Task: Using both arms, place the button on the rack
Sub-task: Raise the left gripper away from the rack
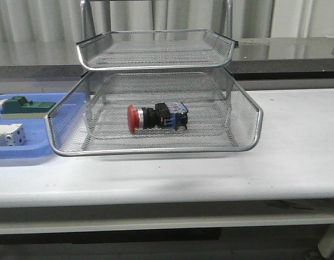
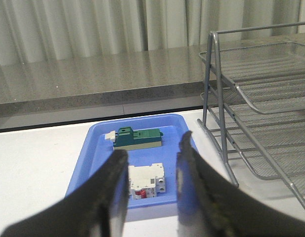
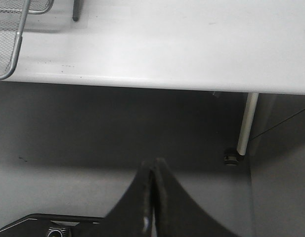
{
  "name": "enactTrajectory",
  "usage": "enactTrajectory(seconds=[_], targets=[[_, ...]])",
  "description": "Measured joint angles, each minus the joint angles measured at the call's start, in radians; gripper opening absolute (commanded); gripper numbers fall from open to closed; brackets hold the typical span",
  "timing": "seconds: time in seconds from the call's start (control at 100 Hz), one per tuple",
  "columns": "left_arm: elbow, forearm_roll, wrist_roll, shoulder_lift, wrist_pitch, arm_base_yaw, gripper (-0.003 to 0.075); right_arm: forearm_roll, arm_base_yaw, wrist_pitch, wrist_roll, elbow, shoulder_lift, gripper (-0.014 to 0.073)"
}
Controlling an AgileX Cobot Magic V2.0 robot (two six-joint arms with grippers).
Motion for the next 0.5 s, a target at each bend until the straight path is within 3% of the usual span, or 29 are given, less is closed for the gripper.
enactTrajectory(seconds=[0.05, 0.5], targets=[[0.0, 0.0, 0.0, 0.0, -0.002, 0.0, -0.002, 0.0, 0.0, 0.0, 0.0, 0.0, 0.0, -0.0067], [0.0, 0.0, 0.0, 0.0, -0.002, 0.0, -0.002, 0.0, 0.0, 0.0, 0.0, 0.0, 0.0, -0.0067]])
